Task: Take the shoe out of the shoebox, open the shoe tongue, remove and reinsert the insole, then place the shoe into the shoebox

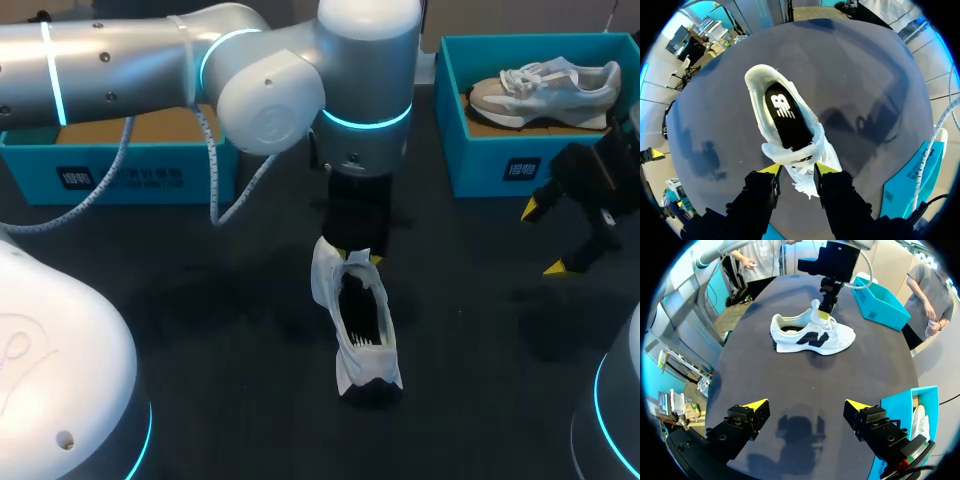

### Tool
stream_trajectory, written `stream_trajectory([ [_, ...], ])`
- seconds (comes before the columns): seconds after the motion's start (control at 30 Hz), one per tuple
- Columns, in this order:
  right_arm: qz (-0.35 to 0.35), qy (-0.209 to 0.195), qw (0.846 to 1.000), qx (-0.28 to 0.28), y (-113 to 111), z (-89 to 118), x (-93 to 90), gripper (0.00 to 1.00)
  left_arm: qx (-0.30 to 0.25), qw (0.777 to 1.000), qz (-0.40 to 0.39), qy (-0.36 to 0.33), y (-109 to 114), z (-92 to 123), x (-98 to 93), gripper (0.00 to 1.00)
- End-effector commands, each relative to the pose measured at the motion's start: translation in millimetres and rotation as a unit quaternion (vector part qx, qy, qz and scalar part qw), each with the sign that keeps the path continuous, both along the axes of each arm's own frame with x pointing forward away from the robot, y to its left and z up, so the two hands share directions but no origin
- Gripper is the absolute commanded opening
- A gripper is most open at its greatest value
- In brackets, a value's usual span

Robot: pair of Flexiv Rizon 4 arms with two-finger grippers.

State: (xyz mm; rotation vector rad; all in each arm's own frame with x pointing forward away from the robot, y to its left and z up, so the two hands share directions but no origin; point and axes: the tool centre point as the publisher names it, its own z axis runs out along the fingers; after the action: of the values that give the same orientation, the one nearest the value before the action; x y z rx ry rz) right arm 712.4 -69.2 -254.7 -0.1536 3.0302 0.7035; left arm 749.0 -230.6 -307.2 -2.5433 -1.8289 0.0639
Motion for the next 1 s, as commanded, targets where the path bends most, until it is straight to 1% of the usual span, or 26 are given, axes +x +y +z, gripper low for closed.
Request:
stream_trajectory([
  [0.03,0.0,0.0,1.0,-0.001,0.1,-0.2,-0.4,1.0,-0.013,1.0,0.015,-0.014,8.2,2.5,-8.2,0.4],
  [0.07,0.0,0.0,1.0,-0.001,0.1,-0.2,-0.4,1.0,-0.017,1.0,0.025,-0.002,8.1,2.5,-11.2,0.41],
  [0.13,0.0,0.0,1.0,-0.001,0.1,-0.2,-0.4,1.0,-0.012,0.999,0.032,-0.017,8.3,-0.9,-16.4,0.39],
  [0.2,0.0,0.0,1.0,-0.001,0.1,-0.2,-0.4,1.0,-0.019,0.999,0.041,-0.008,8.2,-2.6,-18.1,0.39],
  [0.3,0.0,0.0,1.0,-0.001,0.1,-0.2,-0.4,1.0,-0.021,0.998,0.052,-0.005,8.9,-3.7,-18.7,0.31],
  [0.33,0.0,0.0,1.0,-0.001,0.1,-0.2,-0.4,1.0,-0.021,0.998,0.052,-0.004,9.5,-4.2,-18.7,0.25],
  [0.37,0.0,0.0,1.0,-0.001,0.1,-0.2,-0.4,1.0,-0.019,0.998,0.055,-0.005,10.5,-4.6,-18.8,0.25],
  [0.4,0.0,0.0,1.0,-0.001,0.1,-0.2,-0.4,1.0,-0.017,0.998,0.056,-0.009,11.2,-4.9,-18.8,0.27],
  [0.43,0.0,0.0,1.0,-0.001,0.1,-0.2,-0.4,1.0,-0.017,0.998,0.063,-0.013,12.4,-5.2,-18.3,0.31],
  [0.53,0.0,0.0,1.0,-0.001,0.1,-0.2,-0.4,1.0,-0.023,0.997,0.076,-0.012,14.9,-3.5,-17.4,0.31],
  [0.67,0.0,0.0,1.0,-0.001,0.1,-0.2,-0.4,1.0,-0.026,0.996,0.084,-0.014,16.3,-6.1,-25.0,0.2],
  [0.73,0.0,0.0,1.0,-0.001,0.1,-0.2,-0.4,1.0,-0.028,0.995,0.094,-0.016,14.5,-9.6,-29.4,0.21],
  [0.77,0.0,0.0,1.0,-0.001,0.1,-0.2,-0.4,1.0,-0.028,0.995,0.098,-0.011,13.3,-11.8,-31.2,0.19],
  [0.8,0.0,0.0,1.0,-0.001,0.1,-0.2,-0.4,1.0,-0.028,0.995,0.1,-0.009,11.4,-14.9,-34.3,0.13],
  [0.87,0.0,0.0,1.0,-0.001,0.1,-0.2,-0.4,1.0,-0.021,0.995,0.1,-0.015,9.2,-22.3,-41.6,0.05],
  [1.0,0.0,0.0,1.0,-0.001,0.1,-0.2,-0.4,1.0,-0.024,0.994,0.108,-0.008,9.3,-26.1,-51.2,0.04],
])
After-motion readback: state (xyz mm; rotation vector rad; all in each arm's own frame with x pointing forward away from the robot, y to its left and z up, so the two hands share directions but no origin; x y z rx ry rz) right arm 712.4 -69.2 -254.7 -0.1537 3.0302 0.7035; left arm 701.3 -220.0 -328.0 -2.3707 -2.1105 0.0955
